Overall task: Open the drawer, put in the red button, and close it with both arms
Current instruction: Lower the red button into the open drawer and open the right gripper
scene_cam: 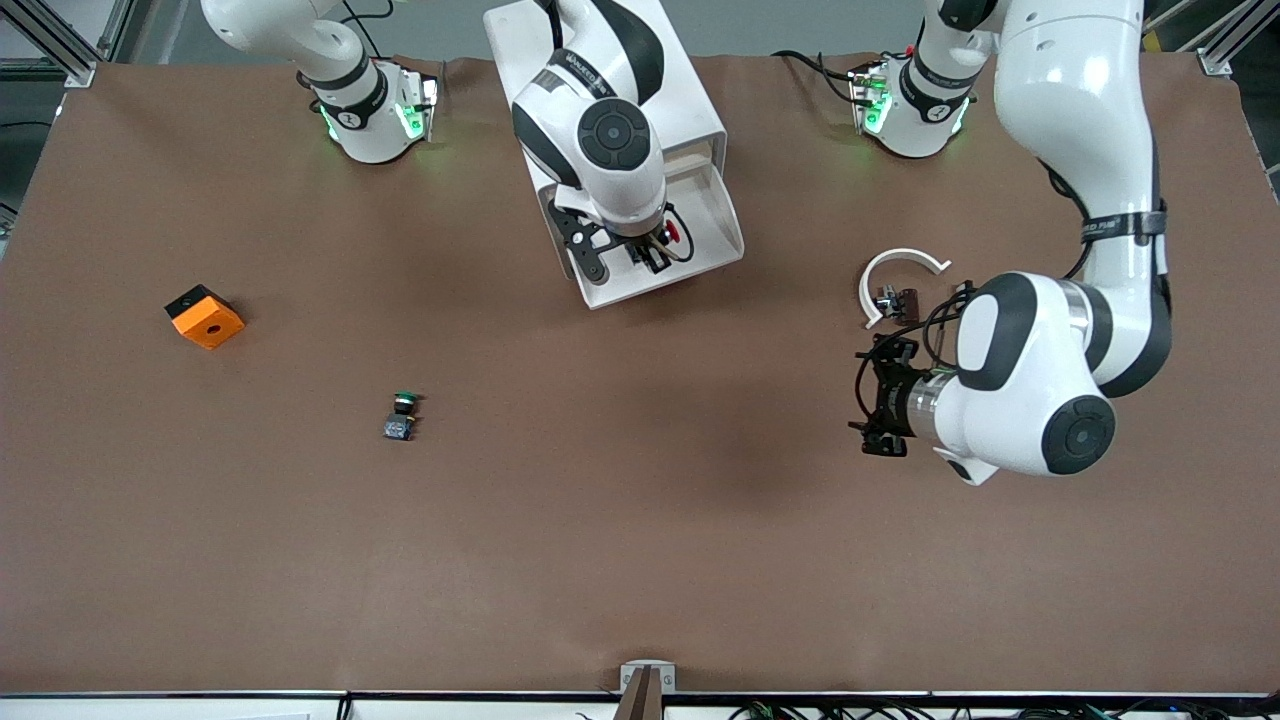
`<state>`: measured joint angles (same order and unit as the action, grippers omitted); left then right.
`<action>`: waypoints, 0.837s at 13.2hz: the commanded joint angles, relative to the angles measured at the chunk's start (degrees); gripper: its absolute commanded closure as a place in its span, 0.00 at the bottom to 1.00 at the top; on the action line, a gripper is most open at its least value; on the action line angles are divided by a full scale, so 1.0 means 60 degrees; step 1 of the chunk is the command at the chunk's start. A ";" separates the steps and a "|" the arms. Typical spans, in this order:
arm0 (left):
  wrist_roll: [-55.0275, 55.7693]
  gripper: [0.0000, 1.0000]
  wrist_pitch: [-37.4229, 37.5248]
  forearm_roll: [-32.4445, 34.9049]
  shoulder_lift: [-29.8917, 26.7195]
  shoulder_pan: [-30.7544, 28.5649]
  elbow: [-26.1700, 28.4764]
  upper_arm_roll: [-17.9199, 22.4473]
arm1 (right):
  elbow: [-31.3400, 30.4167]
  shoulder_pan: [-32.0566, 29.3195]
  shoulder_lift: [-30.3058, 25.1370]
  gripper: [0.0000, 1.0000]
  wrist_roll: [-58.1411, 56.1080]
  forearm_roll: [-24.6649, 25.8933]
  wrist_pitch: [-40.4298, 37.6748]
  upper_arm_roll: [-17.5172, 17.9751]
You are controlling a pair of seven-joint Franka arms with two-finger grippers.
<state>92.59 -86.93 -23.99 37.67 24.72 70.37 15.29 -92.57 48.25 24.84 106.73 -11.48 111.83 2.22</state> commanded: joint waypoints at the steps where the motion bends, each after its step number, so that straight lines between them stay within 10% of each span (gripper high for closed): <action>1: -0.0781 0.00 0.0103 0.0759 -0.0432 0.0041 0.0107 0.0059 | 0.0238 0.0176 0.0034 0.67 0.0244 -0.0181 -0.0165 -0.0121; 8: -0.4208 0.00 0.0103 0.2020 -0.1003 -0.0003 0.0180 0.0059 | 0.0180 0.0322 0.0049 0.54 0.0244 -0.0122 -0.0210 -0.0121; 11: -0.5131 0.00 0.0103 0.2197 -0.1121 -0.0076 0.0180 0.0044 | 0.0194 0.0308 0.0049 0.19 0.0244 -0.0108 -0.0239 -0.0121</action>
<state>65.59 -86.79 -12.20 32.60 24.16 70.40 15.42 -92.36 49.38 24.85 107.41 -11.48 111.16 2.22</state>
